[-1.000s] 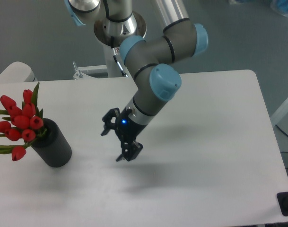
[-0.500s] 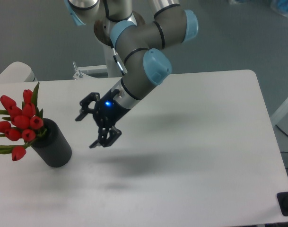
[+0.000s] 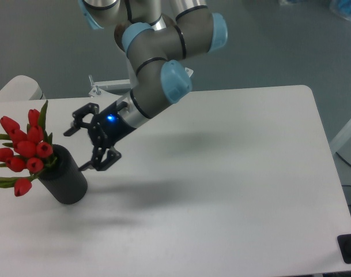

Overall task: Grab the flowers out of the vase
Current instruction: 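Move the open gripper toward the tulip stems above the black vase, then lower the gripper around the tulip stems at the vase rim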

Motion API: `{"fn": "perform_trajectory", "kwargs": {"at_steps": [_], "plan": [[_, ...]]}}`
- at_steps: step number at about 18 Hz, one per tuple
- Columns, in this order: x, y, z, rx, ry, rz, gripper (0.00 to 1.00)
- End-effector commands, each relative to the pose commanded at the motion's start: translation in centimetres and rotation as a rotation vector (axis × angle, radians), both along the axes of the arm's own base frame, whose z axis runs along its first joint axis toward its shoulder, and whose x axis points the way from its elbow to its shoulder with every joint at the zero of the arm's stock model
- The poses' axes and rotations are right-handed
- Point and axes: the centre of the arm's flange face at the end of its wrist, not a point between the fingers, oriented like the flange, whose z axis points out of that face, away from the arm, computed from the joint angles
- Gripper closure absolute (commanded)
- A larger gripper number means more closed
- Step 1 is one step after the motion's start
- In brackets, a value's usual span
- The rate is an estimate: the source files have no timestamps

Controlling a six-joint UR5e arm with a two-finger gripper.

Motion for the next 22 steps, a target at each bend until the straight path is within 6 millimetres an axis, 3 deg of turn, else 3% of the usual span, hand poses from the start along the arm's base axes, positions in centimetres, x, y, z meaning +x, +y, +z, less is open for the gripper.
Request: {"fn": "perform_trajectory", "kwargs": {"at_steps": [22], "plan": [[2.1,3.0,-3.4,0.048,-0.066,-0.055,0.00]]}}
